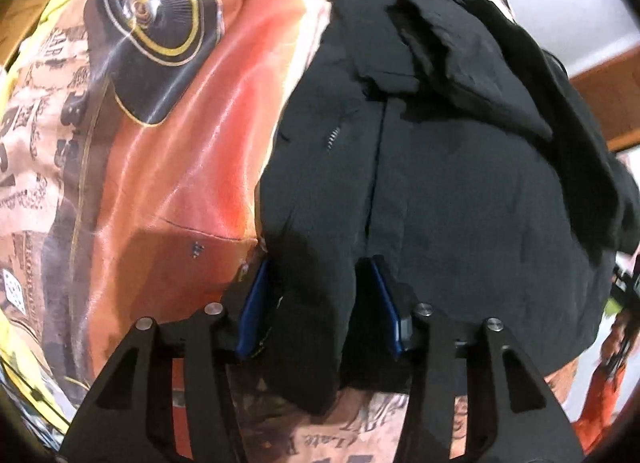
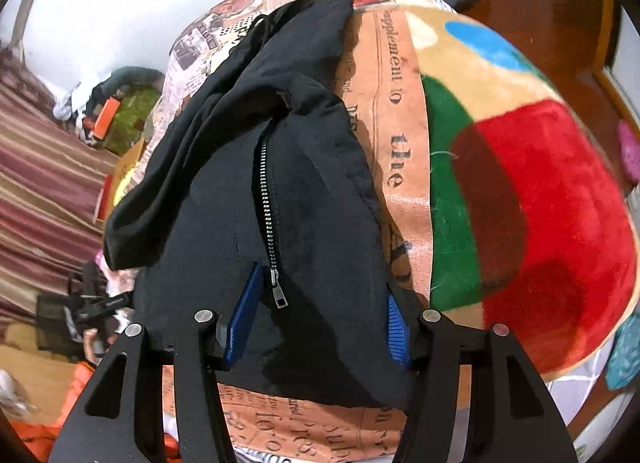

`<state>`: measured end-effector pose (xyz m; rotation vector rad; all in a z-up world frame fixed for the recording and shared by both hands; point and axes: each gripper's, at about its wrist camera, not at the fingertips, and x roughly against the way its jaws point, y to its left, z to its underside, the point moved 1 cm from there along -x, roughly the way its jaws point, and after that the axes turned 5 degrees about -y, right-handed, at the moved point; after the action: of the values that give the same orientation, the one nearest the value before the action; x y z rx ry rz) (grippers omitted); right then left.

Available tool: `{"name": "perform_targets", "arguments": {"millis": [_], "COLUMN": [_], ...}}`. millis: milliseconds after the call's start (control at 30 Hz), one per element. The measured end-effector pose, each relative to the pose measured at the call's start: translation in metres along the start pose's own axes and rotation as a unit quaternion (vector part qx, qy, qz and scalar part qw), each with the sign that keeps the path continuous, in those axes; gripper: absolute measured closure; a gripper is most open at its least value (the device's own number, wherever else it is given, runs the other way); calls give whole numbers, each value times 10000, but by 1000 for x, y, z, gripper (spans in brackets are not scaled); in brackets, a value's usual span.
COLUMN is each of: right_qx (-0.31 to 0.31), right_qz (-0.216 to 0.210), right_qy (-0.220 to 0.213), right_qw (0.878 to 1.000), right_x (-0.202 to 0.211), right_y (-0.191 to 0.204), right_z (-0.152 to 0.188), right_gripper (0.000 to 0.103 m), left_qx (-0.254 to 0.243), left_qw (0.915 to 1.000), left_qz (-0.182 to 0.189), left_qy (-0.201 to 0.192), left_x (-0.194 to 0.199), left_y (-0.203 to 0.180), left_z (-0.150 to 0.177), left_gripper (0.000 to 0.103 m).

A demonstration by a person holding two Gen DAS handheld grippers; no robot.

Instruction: Fold large clothes

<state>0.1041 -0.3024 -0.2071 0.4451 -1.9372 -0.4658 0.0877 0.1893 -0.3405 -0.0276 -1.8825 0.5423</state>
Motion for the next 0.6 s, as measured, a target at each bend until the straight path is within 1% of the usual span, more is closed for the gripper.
{"name": "perform_targets", "arguments": {"millis": [33,67,100,133,200,267,367,433,467,600], "right_qx": [-1,42,84,103,116,87,169,217,248,335], "right_qz": [-3,-24,-19,13,-32,-131,-308,-442,-511,-752], "right_qy": [-3,-17,-34,-69,-147,-166,-238,-300,-364,-459], "right_qw": [10000,10000,10000,9999,9998,9997,9991,9983,9977,9955], "right_x": [2,5,7,10,16,19,26,30,32,30], "right_y": [2,5,9,13,19,25,39,46,52,70], "right_z": [0,-1,-1,-2,-6,-11,-24,-32,-41,-69], "right_gripper": [63,69,84,95,95,96,97,97,98,99], "left_qx": [-20,-82,-178,-257,-455,-571,-613,-665,-683,-617], "left_qw": [10000,10000,9998,9995,9987,9978,9948,9920,9911,9848], "left_qz": [8,-29,-105,-146,-123,9,516,730,790,1225], "left_qy": [-10,-17,-24,-58,-192,-338,-624,-784,-828,-1063], "left_x": [2,4,7,11,26,44,81,101,105,128], "left_y": [-3,-7,-13,-18,-34,-45,-66,-77,-80,-100], "left_z": [-1,-2,-3,-4,-8,-13,-33,-49,-54,-90], "left_gripper": [68,80,80,81,83,84,86,87,87,88]}}
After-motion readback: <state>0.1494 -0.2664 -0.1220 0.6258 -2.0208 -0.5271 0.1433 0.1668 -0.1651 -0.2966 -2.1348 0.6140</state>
